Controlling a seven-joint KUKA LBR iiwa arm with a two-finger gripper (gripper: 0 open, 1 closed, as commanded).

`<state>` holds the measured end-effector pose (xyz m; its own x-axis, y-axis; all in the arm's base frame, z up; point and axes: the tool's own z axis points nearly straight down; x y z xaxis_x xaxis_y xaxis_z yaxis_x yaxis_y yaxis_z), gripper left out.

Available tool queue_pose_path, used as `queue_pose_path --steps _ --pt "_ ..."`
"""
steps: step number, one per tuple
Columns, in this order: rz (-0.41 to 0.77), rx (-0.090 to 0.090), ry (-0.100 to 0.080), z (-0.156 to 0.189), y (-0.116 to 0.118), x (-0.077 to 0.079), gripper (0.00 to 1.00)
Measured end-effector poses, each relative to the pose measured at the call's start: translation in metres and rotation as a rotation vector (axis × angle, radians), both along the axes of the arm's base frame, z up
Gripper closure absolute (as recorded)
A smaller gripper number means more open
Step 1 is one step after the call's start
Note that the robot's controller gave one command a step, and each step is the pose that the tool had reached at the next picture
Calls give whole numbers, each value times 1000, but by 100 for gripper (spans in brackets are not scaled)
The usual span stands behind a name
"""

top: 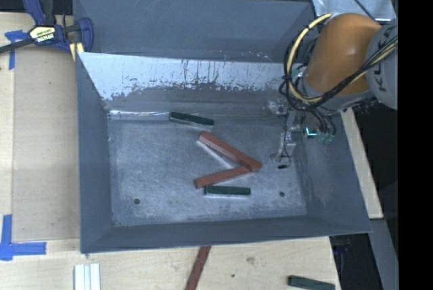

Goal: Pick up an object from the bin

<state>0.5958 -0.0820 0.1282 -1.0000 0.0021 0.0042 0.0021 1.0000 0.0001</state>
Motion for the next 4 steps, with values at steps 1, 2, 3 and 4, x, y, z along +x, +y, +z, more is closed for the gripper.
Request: queue_pose_path --steps 1,2,3,4 --pt "2 -1 -8 5 0 2 0" --pt "-40 -1 -9 -19 59 -6 0" --pt "37 3 -6 -30 87 -10 0" --pt "312 0 -14 -55 111 -47 100"
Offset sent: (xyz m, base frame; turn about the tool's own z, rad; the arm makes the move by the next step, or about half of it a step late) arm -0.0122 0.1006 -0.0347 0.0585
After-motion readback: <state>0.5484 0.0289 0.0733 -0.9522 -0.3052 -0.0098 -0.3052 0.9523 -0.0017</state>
